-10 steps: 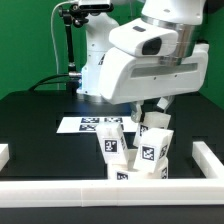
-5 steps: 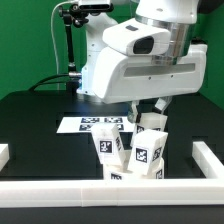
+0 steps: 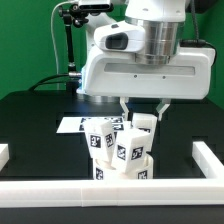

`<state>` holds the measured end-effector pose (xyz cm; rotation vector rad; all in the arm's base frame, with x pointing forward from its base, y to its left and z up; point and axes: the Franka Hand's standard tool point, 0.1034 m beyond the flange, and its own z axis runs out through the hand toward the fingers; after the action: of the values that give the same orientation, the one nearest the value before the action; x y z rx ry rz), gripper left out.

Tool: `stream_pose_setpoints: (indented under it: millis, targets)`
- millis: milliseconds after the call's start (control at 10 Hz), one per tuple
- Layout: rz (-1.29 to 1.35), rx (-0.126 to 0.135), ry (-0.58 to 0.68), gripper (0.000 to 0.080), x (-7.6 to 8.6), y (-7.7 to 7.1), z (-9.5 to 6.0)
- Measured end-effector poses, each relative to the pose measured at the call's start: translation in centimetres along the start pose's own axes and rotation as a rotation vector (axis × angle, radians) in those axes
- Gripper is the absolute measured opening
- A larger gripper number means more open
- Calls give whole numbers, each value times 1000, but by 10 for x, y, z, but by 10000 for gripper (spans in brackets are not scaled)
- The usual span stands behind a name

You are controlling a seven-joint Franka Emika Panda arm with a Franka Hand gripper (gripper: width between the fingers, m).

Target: Assemble stool

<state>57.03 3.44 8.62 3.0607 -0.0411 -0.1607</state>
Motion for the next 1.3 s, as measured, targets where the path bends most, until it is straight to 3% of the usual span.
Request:
stream_pose_setpoints:
  millis: [200,400,500,1000,1100,1200,1300]
  targets:
    - [178,26,-2,340,0,0,0]
    - [359,93,-16,340,2,2,-1]
    - [420,110,-21,340,2,2,-1]
    - [715,121,-38,340,3,-1,0]
    - [847,175,-35,340,6,-2,-1]
    - [929,210,-36,340,6,-2,-2]
    - [971,224,-35,340,7,-4,-3]
